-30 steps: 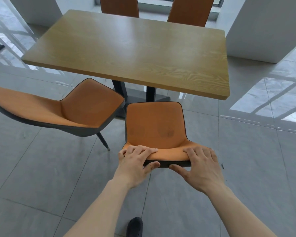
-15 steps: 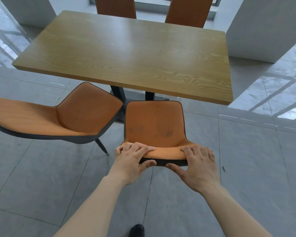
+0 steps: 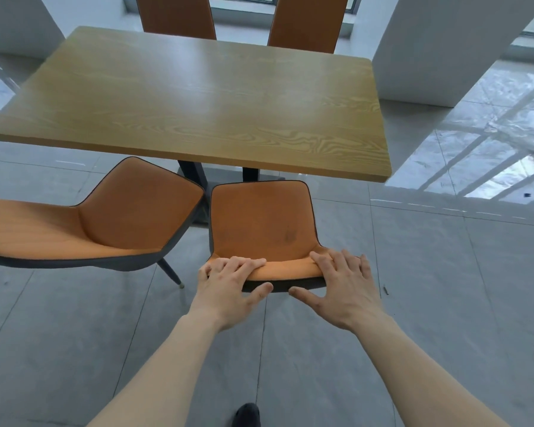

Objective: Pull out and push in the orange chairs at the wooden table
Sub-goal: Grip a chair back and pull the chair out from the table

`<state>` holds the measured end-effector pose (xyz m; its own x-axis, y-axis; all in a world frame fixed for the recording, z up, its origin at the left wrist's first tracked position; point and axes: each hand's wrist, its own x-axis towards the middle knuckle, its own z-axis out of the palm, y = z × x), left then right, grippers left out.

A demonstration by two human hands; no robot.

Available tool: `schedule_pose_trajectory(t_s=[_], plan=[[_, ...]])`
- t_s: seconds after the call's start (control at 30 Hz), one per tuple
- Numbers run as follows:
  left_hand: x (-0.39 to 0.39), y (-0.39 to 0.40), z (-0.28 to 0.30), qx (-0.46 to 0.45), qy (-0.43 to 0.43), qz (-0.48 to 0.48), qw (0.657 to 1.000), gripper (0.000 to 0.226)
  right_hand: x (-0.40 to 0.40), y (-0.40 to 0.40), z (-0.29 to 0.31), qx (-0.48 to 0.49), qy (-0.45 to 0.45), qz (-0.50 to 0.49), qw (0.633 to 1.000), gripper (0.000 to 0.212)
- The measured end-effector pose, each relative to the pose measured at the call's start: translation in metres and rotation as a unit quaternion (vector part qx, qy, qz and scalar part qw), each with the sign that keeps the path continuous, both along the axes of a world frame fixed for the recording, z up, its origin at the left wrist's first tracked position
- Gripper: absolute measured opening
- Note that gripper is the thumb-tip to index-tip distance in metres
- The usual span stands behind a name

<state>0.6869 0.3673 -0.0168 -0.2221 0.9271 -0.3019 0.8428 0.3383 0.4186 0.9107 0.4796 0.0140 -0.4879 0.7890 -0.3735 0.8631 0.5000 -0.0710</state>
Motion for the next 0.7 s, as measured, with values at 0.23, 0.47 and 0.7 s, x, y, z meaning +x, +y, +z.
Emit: schedule_pose_trajectory(t_s=[0.23, 0.47, 0.7], plan=[[-0.006, 0.014, 0.011, -0.024, 0.026, -0.018, 0.999, 0.092, 0.005, 0.003, 0.001, -0.047, 0.014, -0.012, 0.999, 0.109], [0.076, 0.113, 0.057, 0.012, 0.029, -0.089, 0.996, 0.090, 0.086, 0.071, 0.047, -0.068, 0.045, -0.077, 0.994, 0.104], [0.192, 0.245, 0.098, 0.027, 0.052, -0.125, 0.990, 0.087, 0.211, 0.186, 0.082, -0.057, 0.061, -0.118, 0.989, 0.105]])
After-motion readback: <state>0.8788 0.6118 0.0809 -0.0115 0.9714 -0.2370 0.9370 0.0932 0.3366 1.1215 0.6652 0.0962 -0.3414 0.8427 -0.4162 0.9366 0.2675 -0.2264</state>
